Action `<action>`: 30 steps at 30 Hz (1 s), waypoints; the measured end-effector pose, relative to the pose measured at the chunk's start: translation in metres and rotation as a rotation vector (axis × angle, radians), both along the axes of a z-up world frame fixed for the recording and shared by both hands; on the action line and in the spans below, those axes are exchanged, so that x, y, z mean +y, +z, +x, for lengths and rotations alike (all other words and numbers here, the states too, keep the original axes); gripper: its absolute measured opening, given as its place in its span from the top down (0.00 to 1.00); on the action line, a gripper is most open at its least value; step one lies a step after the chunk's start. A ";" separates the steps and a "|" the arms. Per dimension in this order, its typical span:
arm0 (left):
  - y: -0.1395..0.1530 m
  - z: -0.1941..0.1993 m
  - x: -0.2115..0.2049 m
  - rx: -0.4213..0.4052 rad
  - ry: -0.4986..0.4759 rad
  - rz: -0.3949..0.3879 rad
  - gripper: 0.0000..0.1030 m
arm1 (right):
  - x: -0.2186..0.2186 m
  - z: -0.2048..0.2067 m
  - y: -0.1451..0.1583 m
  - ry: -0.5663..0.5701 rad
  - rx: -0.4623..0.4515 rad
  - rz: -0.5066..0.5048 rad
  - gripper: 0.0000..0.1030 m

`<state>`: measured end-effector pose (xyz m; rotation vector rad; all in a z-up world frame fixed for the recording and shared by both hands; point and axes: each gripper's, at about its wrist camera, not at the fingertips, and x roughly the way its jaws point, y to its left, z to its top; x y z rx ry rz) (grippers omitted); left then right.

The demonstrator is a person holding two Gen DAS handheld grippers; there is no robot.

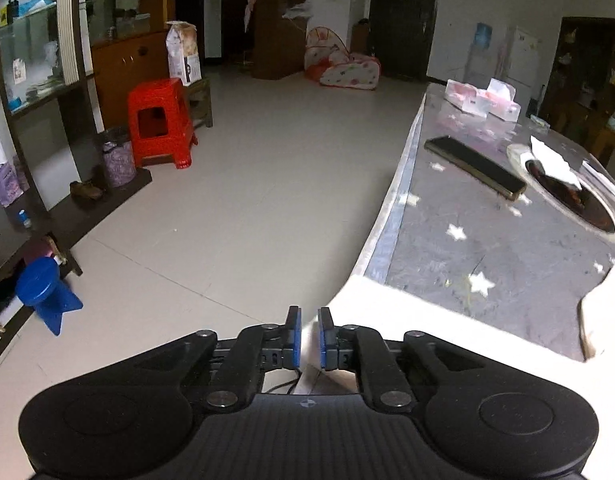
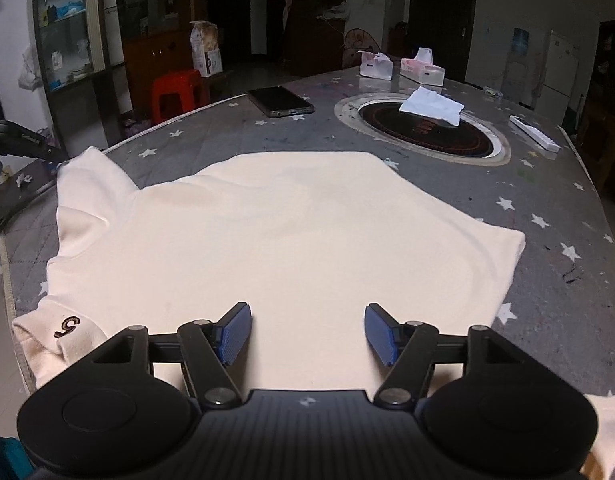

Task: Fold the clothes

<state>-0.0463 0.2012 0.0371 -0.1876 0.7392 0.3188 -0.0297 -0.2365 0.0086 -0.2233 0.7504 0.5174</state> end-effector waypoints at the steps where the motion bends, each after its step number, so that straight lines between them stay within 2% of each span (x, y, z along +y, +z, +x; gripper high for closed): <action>1: 0.004 0.002 -0.005 -0.015 -0.012 0.005 0.81 | -0.002 0.000 0.001 -0.005 -0.005 0.003 0.36; 2: 0.009 0.003 -0.011 -0.029 -0.030 0.008 0.76 | -0.003 0.000 0.003 -0.010 -0.009 0.007 0.35; 3: 0.013 0.007 -0.021 -0.043 -0.060 0.008 0.62 | -0.005 0.001 0.004 -0.018 -0.011 0.012 0.35; 4: 0.016 0.011 -0.034 -0.053 -0.104 0.005 0.56 | -0.007 0.003 0.005 -0.027 -0.014 0.018 0.34; 8: 0.021 0.032 -0.088 -0.075 -0.288 -0.022 0.56 | -0.010 0.008 0.000 -0.046 0.002 0.033 0.34; 13: 0.007 0.071 -0.153 -0.050 -0.477 -0.042 0.56 | -0.013 0.010 -0.004 -0.047 0.012 0.044 0.34; 17: -0.007 0.099 -0.189 -0.017 -0.581 -0.032 0.56 | -0.017 0.013 -0.004 -0.059 0.014 0.059 0.34; 20: -0.017 0.118 -0.205 0.010 -0.623 -0.020 0.54 | -0.020 0.015 -0.005 -0.062 0.017 0.068 0.34; 23: -0.021 0.124 -0.212 0.001 -0.652 -0.008 0.54 | -0.021 0.017 -0.005 -0.063 0.019 0.073 0.33; 24: -0.021 0.124 -0.213 0.000 -0.663 -0.007 0.56 | -0.022 0.018 -0.006 -0.063 0.019 0.075 0.33; 27: -0.022 0.124 -0.216 -0.007 -0.708 -0.030 0.86 | -0.022 0.019 -0.007 -0.064 0.017 0.079 0.32; 28: -0.021 0.124 -0.217 -0.013 -0.719 -0.035 0.91 | -0.022 0.019 -0.007 -0.065 0.016 0.079 0.32; 30: -0.016 0.118 -0.218 -0.035 -0.728 -0.049 0.93 | -0.022 0.019 -0.007 -0.065 0.015 0.079 0.31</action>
